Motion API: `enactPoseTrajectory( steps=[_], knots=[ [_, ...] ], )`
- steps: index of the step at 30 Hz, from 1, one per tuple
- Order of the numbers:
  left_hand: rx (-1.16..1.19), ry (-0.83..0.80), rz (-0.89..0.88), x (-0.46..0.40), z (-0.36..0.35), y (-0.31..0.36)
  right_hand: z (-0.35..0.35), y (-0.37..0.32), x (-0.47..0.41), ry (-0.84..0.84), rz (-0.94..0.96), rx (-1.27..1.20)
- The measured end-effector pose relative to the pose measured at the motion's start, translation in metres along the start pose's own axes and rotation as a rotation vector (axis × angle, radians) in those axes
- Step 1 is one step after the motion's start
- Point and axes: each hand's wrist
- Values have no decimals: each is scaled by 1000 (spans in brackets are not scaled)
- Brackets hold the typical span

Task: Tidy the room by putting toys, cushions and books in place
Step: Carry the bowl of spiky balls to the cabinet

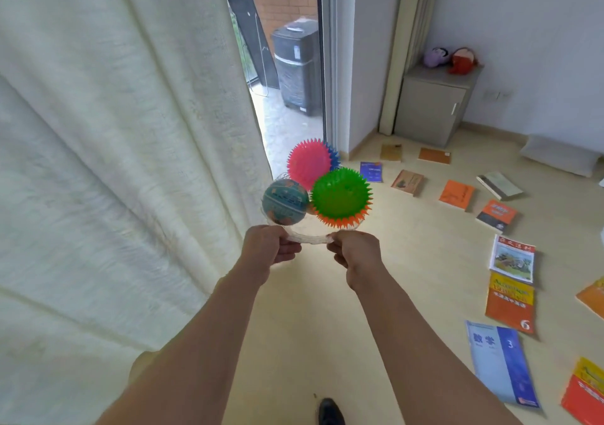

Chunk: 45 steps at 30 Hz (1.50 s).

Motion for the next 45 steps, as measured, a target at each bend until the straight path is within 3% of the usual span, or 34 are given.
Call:
enactPoseTrajectory(
  steps=[7, 17, 22, 30, 37, 45],
  knots=[
    [-4, 36, -16, -126, 43, 69, -119, -56, -74, -64, -1, -56],
    [-60, -202, -41, -289, 13, 126, -185, -139, -165, 99, 26, -176],
    [-93, -331, -36, -333, -57, 143, -157, -182, -212, 230, 26, -225],
    [-151, -490, -42, -418, -240, 146, -54, -272, -330, 357, 75, -296],
    [-123, -535, -17, -473, -401, 177, 38, -381, -425, 395, 130, -294],
    [-153, -547, -6, -549, -521, 207, 87, -469, -521, 444, 86, -351]
  ],
)
Point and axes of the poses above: each hand's wrist, its own x-axis away from the middle knuckle, its own z-axis out of the back of the hand, y = z × x, and after that the axes turned 8 degrees about -z, right-handed
